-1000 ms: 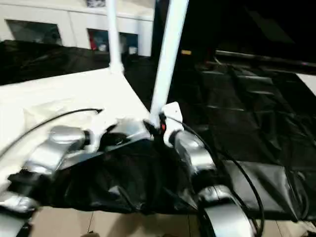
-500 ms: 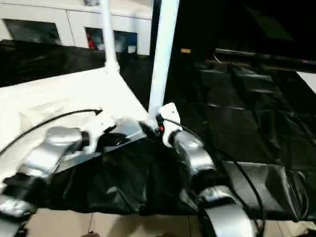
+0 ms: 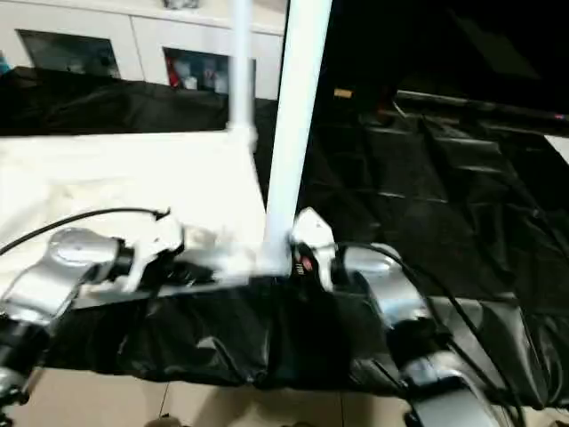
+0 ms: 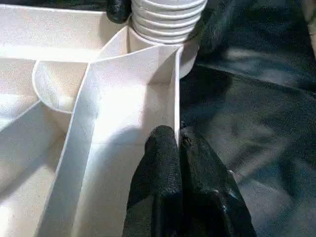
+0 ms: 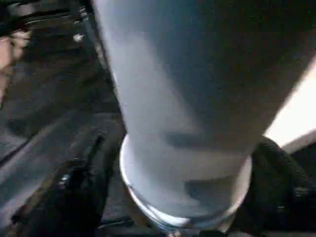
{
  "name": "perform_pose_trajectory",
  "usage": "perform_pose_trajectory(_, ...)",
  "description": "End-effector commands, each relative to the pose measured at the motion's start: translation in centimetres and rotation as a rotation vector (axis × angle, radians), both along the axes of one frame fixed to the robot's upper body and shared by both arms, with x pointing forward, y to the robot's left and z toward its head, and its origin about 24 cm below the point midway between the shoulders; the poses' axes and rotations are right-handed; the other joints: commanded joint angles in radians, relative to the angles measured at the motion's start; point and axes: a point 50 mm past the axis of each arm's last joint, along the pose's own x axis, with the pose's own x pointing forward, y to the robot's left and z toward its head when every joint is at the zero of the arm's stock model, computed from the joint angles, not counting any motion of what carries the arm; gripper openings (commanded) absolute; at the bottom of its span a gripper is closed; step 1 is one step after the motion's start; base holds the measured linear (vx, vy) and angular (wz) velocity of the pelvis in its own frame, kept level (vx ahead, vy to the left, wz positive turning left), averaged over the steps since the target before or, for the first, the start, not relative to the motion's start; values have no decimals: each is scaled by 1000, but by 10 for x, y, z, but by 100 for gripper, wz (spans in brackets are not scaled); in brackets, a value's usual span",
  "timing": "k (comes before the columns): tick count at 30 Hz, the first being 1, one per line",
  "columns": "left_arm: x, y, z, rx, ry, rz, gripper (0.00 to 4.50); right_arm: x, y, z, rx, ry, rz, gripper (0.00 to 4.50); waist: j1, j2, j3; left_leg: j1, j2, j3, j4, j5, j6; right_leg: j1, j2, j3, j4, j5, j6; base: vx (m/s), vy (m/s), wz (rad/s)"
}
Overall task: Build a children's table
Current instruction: Rotate leg to tighten
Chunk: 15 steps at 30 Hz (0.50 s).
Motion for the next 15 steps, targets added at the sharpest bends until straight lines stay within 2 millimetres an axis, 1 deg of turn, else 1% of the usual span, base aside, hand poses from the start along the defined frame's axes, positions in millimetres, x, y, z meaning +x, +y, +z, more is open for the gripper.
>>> perform_pose_trajectory(1, -1, -16, 7, -52, -32, -68, 0, -12, 15, -3, 6, 40, 133, 334, 0, 6, -59, -6, 43, -6, -66, -94, 64, 57, -102, 63, -78, -182, -171, 0, 0, 0)
perform_pose_trajectory(4, -1, -14, 8, -56, -15, -90, 0, -15, 15, -4, 6, 58, 167, 311, 3, 9, -59, -5, 42, -7, -67, -100, 54, 57, -103, 63, -80, -208, -166, 0, 0, 0)
perform_pose_trajectory(6, -2, -14, 9, -56, -7, -97, 0, -17, 15, -4, 9, 68, 174, 291, 6, 7, -61, -5, 42, -6, -66, -90, 54, 57, -102, 64, -78, -193, -164, 0, 0, 0)
perform_pose_trajectory(8, -2, -14, 8, -53, -6, -100, 0, -18, 15, -5, 11, 74, 175, 284, 6, 8, -62, -6, 42, -7, -66, -82, 53, 59, -103, 63, -76, -178, -165, 0, 0, 0)
perform_pose_trajectory(9, -1, -13, 8, -51, -6, -91, 0, -18, 17, -5, 27, 82, 155, 281, 5, 8, -62, -5, 42, -7, -66, -83, 52, 58, -102, 62, -76, -177, -169, 0, 0, 0)
perform_pose_trajectory(10, 0, -13, 7, -48, -10, -71, 0, -16, 18, -6, 52, 89, 115, 278, 5, 6, -62, -6, 41, -7, -66, -84, 52, 58, -101, 62, -77, -179, -168, 0, 0, 0)
perform_pose_trajectory(12, 2, -13, 7, -46, -16, -54, 0, -14, 19, -5, 74, 85, 74, 277, 5, 7, -61, -5, 42, -7, -66, -87, 50, 58, -103, 63, -78, -187, -166, 0, 0, 0)
perform_pose_trajectory(13, 4, -14, 5, -39, -22, -23, 0, -9, 21, -5, 102, 80, 4, 277, 5, 7, -59, -5, 41, -7, -67, -107, 41, 56, -105, 63, -83, -231, -158, 0, 0, 0)
perform_pose_trajectory(14, 10, -15, 4, -22, -35, 43, 0, -1, 23, -6, 119, 72, -106, 276, 4, 6, -59, -5, 41, -7, -68, -108, 34, 56, -106, 63, -85, -249, -152, 0, 0, 0)
perform_pose_trajectory(15, 15, -16, 3, -17, -47, 90, 0, 5, 24, -7, 123, 68, -181, 276, 2, 10, -56, 0, 39, -7, -70, -130, 17, 50, -104, 62, -91, -299, -142, 0, 0, 0)
